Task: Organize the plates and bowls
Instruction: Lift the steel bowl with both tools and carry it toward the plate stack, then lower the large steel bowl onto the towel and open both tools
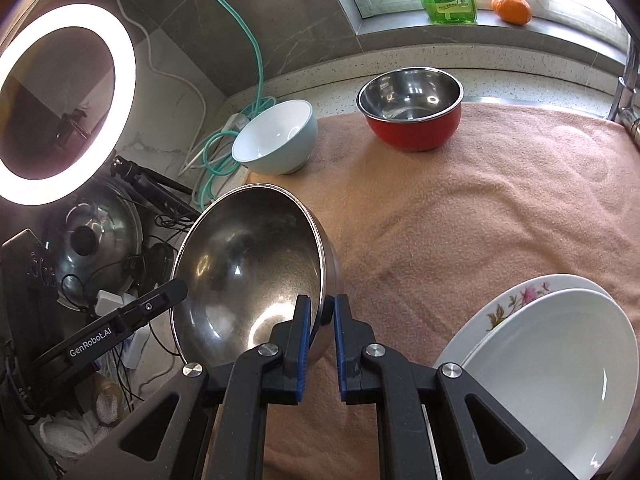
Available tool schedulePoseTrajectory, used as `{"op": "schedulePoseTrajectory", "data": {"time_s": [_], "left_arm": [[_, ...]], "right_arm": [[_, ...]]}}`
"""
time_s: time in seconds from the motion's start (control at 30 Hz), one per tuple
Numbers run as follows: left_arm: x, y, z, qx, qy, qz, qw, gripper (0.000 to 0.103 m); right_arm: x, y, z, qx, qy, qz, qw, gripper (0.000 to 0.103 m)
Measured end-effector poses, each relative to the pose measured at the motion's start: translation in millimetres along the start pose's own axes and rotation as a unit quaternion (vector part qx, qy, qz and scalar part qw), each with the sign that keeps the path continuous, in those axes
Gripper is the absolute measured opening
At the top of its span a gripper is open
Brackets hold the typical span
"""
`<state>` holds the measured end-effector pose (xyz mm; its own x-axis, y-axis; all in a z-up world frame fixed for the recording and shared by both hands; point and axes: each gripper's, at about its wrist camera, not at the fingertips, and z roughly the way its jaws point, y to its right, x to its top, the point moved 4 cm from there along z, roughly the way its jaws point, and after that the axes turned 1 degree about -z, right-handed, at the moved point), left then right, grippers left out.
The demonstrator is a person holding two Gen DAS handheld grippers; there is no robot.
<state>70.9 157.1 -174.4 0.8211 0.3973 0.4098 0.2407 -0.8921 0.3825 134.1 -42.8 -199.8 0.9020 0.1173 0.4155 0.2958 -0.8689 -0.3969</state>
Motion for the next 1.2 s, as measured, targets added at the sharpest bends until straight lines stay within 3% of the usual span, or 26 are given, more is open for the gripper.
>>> {"op": "schedulePoseTrajectory", "data": {"time_s": [1.2], "left_arm": [[-38.9, -14.1, -9.7, 0.000, -0.020, -0.020, 0.9996, 0.011]], "right_arm": [[-70.3, -3.1, -4.8, 0.022, -0.053, 0.015, 0.998, 0.013]]}}
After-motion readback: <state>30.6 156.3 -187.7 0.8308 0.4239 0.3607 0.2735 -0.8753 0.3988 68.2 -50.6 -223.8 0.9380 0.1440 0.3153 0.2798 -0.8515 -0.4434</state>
